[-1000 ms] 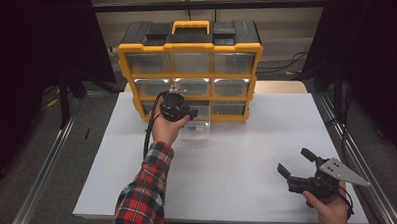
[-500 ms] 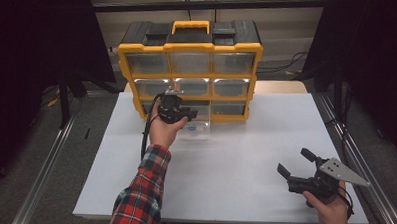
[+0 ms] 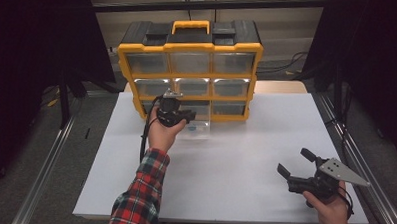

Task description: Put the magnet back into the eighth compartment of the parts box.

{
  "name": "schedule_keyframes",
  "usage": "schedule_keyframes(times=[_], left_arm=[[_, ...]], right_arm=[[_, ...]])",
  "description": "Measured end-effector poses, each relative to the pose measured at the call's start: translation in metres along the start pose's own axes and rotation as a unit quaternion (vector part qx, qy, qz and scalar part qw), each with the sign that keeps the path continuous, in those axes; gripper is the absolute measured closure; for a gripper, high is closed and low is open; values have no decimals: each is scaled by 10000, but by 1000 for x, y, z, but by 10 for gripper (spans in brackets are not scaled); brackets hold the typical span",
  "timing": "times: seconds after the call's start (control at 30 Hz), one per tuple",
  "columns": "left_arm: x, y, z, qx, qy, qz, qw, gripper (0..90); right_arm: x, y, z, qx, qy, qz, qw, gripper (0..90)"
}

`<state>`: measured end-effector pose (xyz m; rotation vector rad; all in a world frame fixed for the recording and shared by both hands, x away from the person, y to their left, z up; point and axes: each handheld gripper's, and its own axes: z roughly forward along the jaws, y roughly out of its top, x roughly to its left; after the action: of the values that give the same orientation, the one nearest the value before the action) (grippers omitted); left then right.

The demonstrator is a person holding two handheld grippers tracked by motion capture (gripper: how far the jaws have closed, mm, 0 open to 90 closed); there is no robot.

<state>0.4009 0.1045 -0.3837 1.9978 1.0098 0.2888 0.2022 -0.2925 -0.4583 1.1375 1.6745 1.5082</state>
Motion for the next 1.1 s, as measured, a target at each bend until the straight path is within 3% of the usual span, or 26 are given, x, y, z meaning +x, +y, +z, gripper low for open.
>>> schedule_keyframes(times=[0.03,0.13,0.33,0.4,0.47,0.5,0.67,0.73,1.0,1.1], left_arm=[[1,0,-1,77,12,91,9999,763],[-1,-2,-2,-49,-24,-35,10000,781],[0,-5,-4,19,-107,34,9999,807],[-2,-7,-4,-86,-105,-79,9999,816],[-3,-7,-5,-93,-124,-67,9999,819],[-2,-8,-6,-1,-107,62,9999,823],[-6,-10,-6,-151,-117,-70,9998,851],[-6,-11,-8,-43,-126,80,9999,858],[-10,-13,-10,-160,-148,57,9997,886],[-11,-15,-10,-93,-163,112,9998,899]], right_arm=[[1,0,0,-22,-24,50,10000,4],[0,0,0,-26,-26,50,10000,4],[0,0,0,-20,-26,42,10000,6],[0,0,0,-28,-27,45,10000,6],[0,0,0,-22,-27,56,10000,5],[0,0,0,-18,-23,41,10000,5],[1,0,0,-25,-27,63,10000,5],[1,0,0,-28,-30,54,10000,5],[0,0,0,-15,-31,64,10000,5],[0,0,0,-15,-47,57,10000,5]])
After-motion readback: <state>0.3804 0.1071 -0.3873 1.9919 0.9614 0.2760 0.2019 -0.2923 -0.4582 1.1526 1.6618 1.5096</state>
